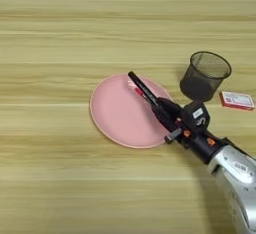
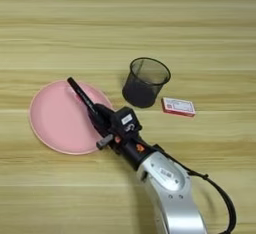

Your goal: Move the objects on the table

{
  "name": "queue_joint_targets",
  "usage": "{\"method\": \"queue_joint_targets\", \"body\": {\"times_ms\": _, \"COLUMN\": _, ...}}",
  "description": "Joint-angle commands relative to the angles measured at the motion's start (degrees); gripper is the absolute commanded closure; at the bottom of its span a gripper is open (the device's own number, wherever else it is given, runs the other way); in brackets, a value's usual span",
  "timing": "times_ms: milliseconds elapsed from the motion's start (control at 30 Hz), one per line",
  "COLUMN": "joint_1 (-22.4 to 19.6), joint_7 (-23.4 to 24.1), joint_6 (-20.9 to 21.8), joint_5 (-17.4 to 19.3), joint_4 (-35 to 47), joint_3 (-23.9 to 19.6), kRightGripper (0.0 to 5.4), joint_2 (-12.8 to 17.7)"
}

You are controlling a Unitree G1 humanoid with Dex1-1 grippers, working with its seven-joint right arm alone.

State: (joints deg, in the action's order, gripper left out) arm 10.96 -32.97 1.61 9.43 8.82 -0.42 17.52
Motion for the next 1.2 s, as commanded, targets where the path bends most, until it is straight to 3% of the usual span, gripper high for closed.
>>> {"method": "queue_joint_targets", "body": {"times_ms": 33, "joint_1": -1.64, "joint_7": 0.28, "joint_6": 1.01, "joint_5": -0.58, "joint_4": 2.94, "joint_3": 0.41, "kRightGripper": 4.37, "joint_2": 1.09}}
{"method": "queue_joint_targets", "body": {"times_ms": 1000, "joint_1": -2.84, "joint_7": -1.14, "joint_6": -1.87, "joint_5": -4.25, "joint_4": 2.44, "joint_3": 3.88, "kRightGripper": 4.37, "joint_2": 3.43}}
{"method": "queue_joint_targets", "body": {"times_ms": 1200, "joint_1": -2.80, "joint_7": -1.16, "joint_6": -1.79, "joint_5": -4.47, "joint_4": 2.10, "joint_3": 3.96, "kRightGripper": 3.54, "joint_2": 3.33}}
